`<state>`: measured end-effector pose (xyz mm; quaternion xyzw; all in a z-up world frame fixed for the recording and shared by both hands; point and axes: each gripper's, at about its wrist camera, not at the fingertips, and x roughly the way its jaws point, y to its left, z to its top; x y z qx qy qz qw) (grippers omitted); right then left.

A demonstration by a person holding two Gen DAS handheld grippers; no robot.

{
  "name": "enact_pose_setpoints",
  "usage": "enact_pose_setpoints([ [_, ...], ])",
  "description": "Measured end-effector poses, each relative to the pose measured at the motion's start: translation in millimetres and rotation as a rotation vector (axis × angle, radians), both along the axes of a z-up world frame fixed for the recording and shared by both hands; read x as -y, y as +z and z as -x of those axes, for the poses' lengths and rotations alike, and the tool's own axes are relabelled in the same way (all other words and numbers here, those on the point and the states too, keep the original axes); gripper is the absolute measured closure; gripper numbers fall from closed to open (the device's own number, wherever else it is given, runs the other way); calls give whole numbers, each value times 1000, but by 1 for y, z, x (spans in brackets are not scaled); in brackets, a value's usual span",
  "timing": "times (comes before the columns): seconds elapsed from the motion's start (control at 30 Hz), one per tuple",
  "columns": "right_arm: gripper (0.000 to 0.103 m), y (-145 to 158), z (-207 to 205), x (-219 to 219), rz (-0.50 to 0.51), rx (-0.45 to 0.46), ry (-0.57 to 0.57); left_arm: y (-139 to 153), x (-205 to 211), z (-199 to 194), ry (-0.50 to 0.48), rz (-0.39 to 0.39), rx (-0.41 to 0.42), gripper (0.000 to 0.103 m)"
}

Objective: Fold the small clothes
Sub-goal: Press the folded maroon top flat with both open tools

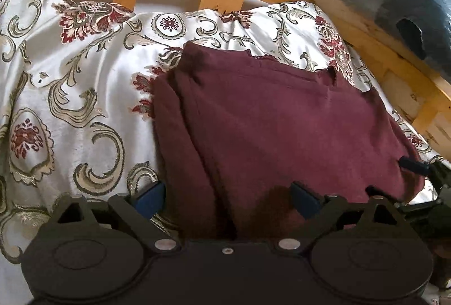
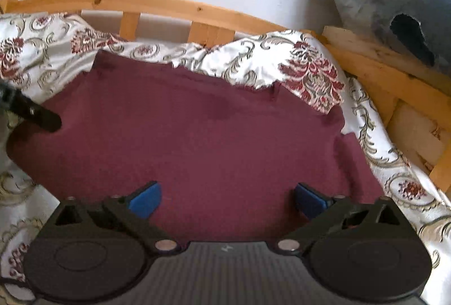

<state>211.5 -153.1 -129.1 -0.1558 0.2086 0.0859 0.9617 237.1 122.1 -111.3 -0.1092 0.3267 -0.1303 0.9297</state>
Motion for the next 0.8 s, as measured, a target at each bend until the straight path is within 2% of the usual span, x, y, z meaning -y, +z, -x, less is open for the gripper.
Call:
enact_pose_setpoints([
  [0.2, 0, -8, 0, 2, -12, -3, -3, -3, -2, -3, 0, 26, -37, 5],
  [0.37, 0, -10, -2, 9, -61, -19, 3, -5, -7, -7, 16, 63, -65, 4],
  [0.8, 0, -11, -3, 13, -94, -16, 9, -6, -3, -8, 9, 28, -73, 1],
])
